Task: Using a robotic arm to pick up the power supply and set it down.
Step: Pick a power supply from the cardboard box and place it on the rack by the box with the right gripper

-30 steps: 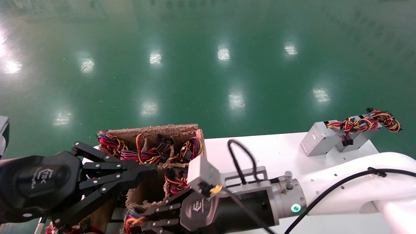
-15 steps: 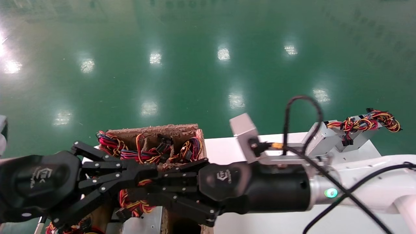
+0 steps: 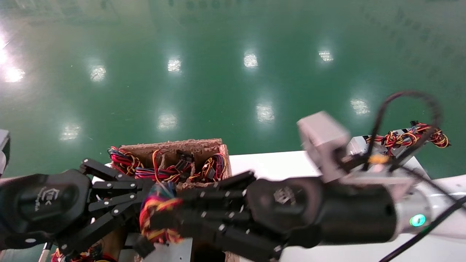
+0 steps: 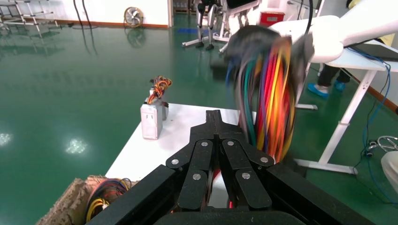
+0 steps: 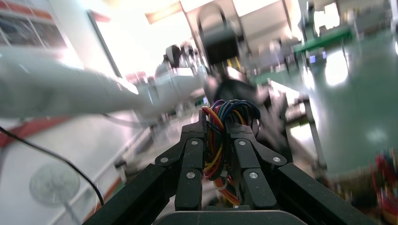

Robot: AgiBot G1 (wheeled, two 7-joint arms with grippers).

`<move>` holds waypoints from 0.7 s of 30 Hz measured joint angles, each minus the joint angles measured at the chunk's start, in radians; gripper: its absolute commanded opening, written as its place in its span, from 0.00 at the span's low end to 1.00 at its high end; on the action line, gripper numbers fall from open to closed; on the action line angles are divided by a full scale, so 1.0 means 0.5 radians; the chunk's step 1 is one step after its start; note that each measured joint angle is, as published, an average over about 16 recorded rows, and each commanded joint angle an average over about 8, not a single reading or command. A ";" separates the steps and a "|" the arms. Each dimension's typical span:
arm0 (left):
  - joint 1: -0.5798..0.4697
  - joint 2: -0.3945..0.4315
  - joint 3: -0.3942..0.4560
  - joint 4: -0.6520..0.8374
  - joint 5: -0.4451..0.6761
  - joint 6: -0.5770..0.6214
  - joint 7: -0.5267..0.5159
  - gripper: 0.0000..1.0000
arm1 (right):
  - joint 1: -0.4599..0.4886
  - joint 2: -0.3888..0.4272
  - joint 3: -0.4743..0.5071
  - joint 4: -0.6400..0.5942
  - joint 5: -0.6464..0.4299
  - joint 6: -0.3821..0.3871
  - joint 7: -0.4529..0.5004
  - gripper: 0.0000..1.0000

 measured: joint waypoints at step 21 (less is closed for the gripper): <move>0.000 0.000 0.000 0.000 0.000 0.000 0.000 0.00 | 0.043 0.318 -0.018 -0.063 0.660 0.007 -0.170 0.00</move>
